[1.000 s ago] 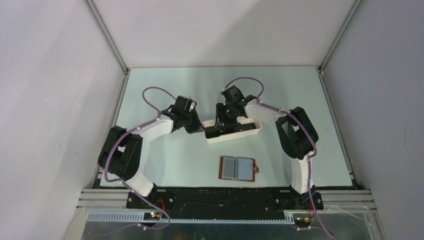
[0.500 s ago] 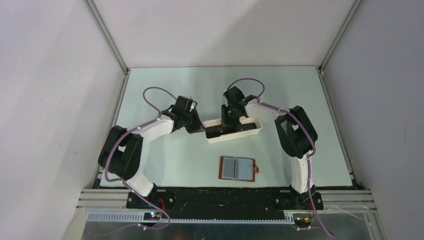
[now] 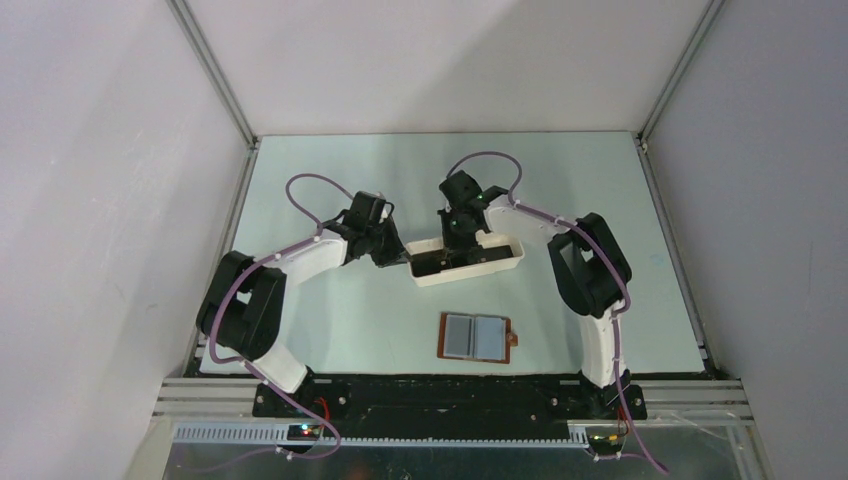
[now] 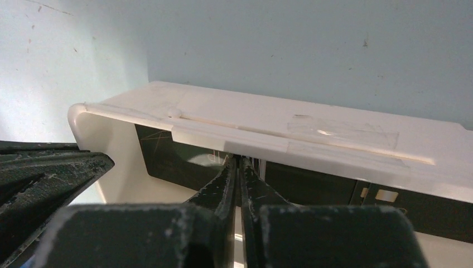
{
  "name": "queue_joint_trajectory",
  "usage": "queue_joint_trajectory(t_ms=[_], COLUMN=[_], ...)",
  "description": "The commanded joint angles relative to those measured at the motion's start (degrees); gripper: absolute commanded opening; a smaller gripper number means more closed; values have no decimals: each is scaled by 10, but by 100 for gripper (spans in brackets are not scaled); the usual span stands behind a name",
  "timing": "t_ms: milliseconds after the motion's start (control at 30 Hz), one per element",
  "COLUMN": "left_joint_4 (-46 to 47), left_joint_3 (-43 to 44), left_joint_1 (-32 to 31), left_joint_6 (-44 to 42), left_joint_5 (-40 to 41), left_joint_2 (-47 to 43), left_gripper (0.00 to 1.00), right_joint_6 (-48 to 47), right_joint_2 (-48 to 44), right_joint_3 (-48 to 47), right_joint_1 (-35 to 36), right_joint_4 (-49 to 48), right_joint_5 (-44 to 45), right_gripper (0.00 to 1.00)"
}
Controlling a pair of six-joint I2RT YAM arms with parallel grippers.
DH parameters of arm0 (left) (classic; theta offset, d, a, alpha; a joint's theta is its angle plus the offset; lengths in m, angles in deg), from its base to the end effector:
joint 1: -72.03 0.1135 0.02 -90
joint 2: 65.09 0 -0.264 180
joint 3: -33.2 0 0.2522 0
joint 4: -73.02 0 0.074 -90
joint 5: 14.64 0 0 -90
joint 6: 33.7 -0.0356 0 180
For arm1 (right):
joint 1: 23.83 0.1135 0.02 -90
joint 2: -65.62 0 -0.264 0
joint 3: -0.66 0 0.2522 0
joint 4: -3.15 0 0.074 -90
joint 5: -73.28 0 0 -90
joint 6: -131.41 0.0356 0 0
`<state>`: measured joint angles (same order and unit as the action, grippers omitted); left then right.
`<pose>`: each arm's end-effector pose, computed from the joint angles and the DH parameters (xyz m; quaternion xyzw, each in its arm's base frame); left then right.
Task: Put the credit cards into the card holder
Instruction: Pick up the credit card from the storage box.
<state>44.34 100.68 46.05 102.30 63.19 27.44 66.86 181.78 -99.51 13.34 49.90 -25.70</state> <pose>0.2884 -0.1489 0.1827 -0.1318 0.9363 -0.2634 0.1912 0.3384 0.2635 0.1839 -0.1173 0.9619 0.1871 0.1612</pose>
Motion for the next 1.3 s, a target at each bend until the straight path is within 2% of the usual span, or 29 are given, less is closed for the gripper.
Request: queue_joint_trajectory(t_ms=[0, 133, 300, 433, 600, 800, 933, 1133, 1267], left_joint_4=[-30, -29, -30, -30, -30, -29, -30, -30, -30], left_joint_3=[-9, -9, -8, -7, -8, -6, -6, -6, -6], left_joint_1=[-15, -15, -16, -16, -16, -17, -17, -17, -17], left_joint_6=[-21, -21, -21, -21, -21, -22, -22, -22, -22], left_joint_5=[-7, -6, -6, -8, -9, -8, -9, -10, -10], left_joint_2=[30, 29, 31, 31, 31, 32, 33, 32, 32], left_gripper=[0, 0, 0, 0, 0, 0, 0, 0, 0], right_joint_6=[-9, -9, -9, 9, 60, 68, 61, 41, 35], right_joint_2=[-14, -25, -39, -52, -75, -69, -54, -40, -24], right_joint_3=[-43, -44, -41, -27, 30, 36, 34, 32, 25], right_joint_1=[27, 35, 38, 31, -2, -15, -17, -14, -12], right_joint_4=[5, 6, -13, -46, -136, -148, -127, -98, -93], right_joint_5=[2, -6, -49, -99, -184, -216, -200, -172, -174], right_gripper=[4, 0, 0, 0, 0, 2, 5, 28, 34])
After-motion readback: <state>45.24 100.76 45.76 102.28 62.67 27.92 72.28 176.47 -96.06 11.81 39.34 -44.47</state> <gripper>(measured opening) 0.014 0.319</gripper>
